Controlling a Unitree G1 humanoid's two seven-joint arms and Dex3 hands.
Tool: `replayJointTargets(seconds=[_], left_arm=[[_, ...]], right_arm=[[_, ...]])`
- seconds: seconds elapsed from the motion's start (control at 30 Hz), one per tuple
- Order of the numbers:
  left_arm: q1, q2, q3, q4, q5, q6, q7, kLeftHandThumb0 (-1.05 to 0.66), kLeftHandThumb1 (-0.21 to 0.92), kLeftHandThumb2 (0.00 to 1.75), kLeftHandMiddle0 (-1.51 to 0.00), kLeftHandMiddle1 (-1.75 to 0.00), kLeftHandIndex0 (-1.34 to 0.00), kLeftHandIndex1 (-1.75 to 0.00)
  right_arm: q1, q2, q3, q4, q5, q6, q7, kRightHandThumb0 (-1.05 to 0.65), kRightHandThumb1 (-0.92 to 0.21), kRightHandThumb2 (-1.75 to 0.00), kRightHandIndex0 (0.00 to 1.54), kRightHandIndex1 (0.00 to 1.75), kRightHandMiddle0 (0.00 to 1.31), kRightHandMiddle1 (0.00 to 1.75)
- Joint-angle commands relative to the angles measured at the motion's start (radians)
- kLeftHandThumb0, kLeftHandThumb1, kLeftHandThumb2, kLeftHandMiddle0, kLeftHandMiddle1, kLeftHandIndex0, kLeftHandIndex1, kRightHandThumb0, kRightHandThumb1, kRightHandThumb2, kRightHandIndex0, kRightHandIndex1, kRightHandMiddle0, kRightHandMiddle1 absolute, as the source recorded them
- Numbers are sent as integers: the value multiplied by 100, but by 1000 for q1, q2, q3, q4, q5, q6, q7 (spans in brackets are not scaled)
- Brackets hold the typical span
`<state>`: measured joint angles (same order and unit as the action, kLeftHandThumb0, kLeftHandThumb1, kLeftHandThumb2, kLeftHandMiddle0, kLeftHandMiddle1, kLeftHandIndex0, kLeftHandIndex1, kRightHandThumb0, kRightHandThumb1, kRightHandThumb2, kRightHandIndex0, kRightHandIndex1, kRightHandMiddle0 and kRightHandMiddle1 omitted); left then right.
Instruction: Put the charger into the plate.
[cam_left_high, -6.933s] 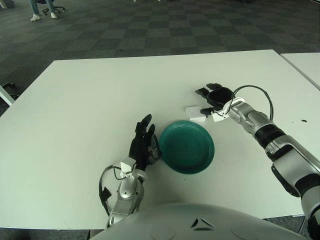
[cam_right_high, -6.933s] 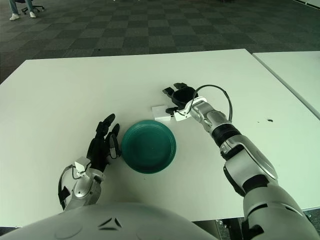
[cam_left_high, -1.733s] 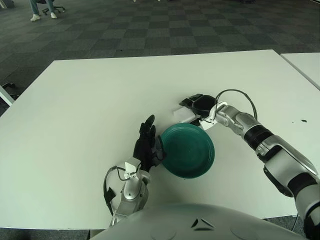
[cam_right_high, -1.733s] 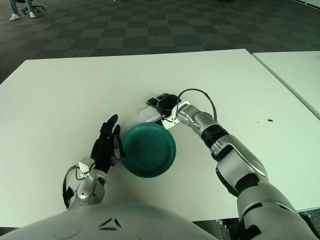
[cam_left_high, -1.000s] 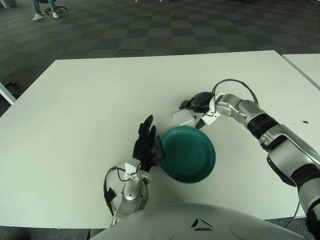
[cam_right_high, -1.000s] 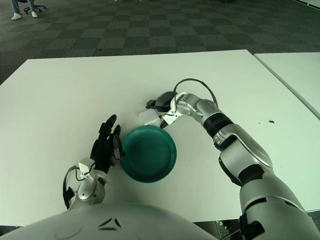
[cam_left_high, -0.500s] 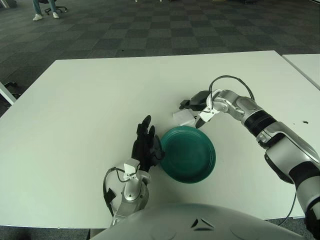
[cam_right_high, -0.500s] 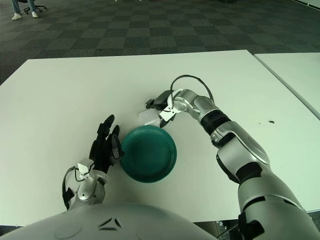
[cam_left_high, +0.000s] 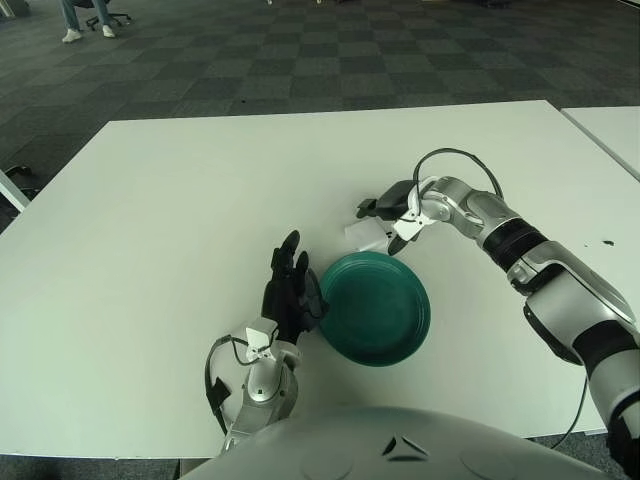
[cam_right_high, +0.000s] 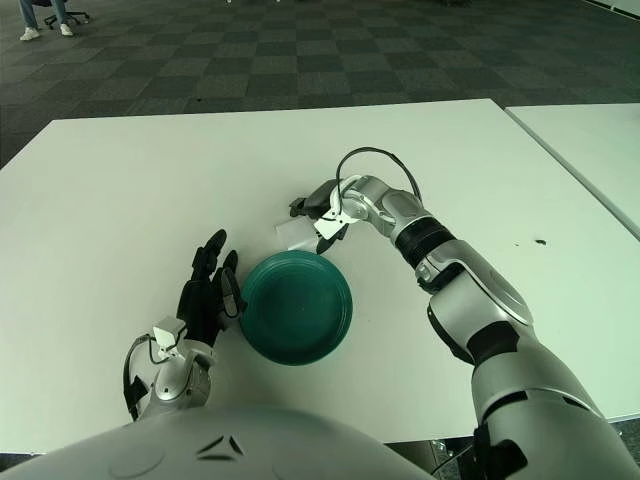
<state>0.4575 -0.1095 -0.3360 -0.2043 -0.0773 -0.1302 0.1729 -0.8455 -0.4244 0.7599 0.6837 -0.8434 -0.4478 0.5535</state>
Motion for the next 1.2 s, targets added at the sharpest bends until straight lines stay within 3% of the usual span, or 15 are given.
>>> replayJointTargets(seconds=[0.0, 0.67, 1.17], left_arm=[[0, -68, -27, 12, -17, 7, 3, -95, 92, 108, -26, -1, 0, -51], [-5, -61, -30, 24, -20, -9, 3, -96, 92, 108, -26, 0, 0, -52], [3, -56, -30, 19, -29, -16, -3, -98, 92, 107, -24, 0, 0, -45]], right_arm=[[41, 15, 15, 6, -9, 31, 40, -74, -92, -35, 35, 1, 0, 57], [36, 31, 9, -30, -11, 64, 26, -73, -92, -39, 35, 1, 0, 49], [46, 29, 35, -9, -37, -16, -70, -70, -92, -49, 35, 1, 0, 44]])
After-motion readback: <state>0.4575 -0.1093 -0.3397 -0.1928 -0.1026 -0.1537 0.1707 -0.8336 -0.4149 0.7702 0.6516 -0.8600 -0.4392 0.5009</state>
